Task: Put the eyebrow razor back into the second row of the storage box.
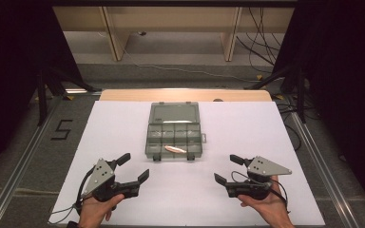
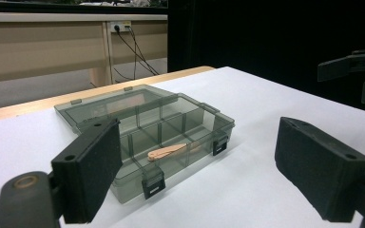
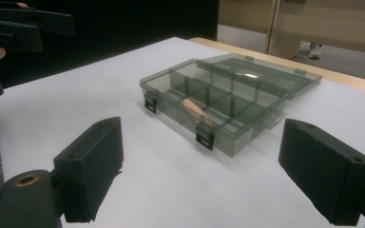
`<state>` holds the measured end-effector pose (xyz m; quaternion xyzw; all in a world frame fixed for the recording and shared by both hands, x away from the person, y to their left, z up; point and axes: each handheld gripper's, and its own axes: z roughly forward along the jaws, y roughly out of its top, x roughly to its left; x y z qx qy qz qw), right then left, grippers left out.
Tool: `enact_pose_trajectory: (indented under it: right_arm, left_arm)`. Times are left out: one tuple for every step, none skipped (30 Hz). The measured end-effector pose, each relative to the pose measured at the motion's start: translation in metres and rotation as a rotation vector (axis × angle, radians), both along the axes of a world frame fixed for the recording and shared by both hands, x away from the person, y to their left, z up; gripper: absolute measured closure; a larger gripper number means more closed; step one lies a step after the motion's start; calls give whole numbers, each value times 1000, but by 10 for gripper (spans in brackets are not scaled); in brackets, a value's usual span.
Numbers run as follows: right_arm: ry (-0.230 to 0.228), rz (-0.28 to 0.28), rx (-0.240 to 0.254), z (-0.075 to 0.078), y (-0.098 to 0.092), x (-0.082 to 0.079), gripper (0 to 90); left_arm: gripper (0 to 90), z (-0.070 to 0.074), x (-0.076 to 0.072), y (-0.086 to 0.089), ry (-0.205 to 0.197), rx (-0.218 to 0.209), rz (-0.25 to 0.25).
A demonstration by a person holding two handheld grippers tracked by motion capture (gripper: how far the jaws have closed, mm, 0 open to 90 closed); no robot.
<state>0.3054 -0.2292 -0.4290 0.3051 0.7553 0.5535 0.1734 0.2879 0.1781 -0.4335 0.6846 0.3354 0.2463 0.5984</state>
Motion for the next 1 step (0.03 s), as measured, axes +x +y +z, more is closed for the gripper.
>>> enact_pose_trajectory:
  right_arm:
    - [3,5,4,0,0,0,160]
  left_arm:
    - [155,0,0,0,1,-1,1]
